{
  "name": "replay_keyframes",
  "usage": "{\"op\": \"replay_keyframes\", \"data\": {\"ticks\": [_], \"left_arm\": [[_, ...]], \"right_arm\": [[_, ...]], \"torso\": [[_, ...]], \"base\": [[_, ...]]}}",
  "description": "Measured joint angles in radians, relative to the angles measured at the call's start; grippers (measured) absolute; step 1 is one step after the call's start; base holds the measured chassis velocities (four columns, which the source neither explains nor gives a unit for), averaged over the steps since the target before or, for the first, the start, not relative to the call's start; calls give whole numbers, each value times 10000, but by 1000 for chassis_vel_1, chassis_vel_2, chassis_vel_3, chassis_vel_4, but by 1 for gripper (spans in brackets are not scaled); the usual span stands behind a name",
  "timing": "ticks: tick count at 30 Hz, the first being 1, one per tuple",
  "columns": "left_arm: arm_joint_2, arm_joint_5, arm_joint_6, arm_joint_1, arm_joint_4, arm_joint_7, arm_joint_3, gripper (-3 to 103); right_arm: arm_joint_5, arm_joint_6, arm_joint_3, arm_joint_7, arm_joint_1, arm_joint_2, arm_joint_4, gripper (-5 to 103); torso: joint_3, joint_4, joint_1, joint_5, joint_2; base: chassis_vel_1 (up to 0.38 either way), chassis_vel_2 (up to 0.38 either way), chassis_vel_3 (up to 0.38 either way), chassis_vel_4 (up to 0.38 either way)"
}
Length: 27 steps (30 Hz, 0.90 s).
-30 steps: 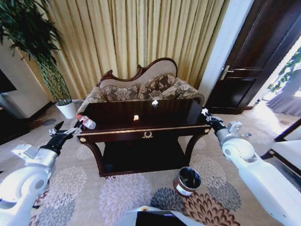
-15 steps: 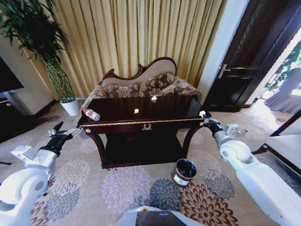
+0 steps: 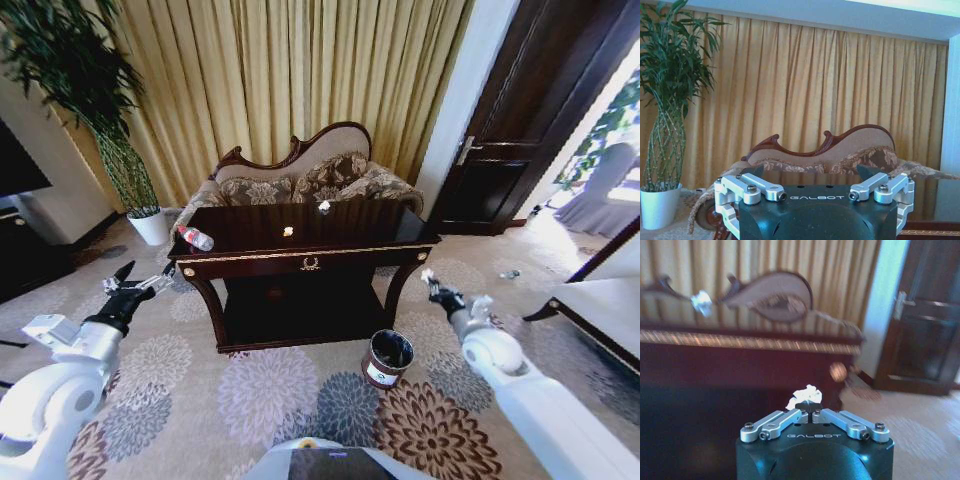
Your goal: Move to the front of the table and place the trash on the table into the trash bin.
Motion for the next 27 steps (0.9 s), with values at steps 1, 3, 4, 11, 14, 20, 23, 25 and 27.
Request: {"op": "replay_keyframes", "data": {"ticks": [1,3,4,11,14,20,23,25,27], "left_arm": [[1,-9,-4,68,-36,3,-79,100],[3,-14,-7,100,-42,5,-120,100],[9,-25,-21,157,-44,11,-221,100],[-32,-58,-87,235,-8,15,-331,100],[-99,-47,-109,231,-13,16,-271,100],[-147,-34,-117,247,-60,29,-221,100],[-132,-32,-120,246,-60,37,-194,100],[-123,-31,-123,243,-59,37,-180,100],[-88,-31,-128,249,-73,38,-156,100]], "right_arm": [[-221,91,-80,-27,52,48,-391,0],[-308,131,-117,-61,77,61,-562,0],[-479,191,-212,-130,154,106,-984,0],[-1272,324,-880,-347,770,660,-2737,0],[-1604,403,-1160,-348,959,981,-3297,0],[-2003,496,-1353,-226,972,1401,-3611,-2],[-2108,543,-1423,-126,1037,1510,-3650,14],[-2139,566,-1459,-69,1088,1554,-3666,14],[-2167,573,-1553,44,1164,1631,-3659,25]], "torso": [[-1,0,-1,-3,1],[-1,0,-2,-6,1],[-3,-2,-4,-4,3],[-1,-2,-3,-1,2],[-2,0,-3,-3,2],[-2,-4,-3,-2,3],[-2,-3,-3,-4,3],[-2,-3,-4,-6,3],[-2,0,-3,-4,3]], "base": [[0,0,0,0],[0,0,0,0],[0,0,0,0],[0,0,0,0],[0,0,0,0],[0,0,0,0],[0,0,0,0],[0,0,0,0],[0,0,0,0]]}}
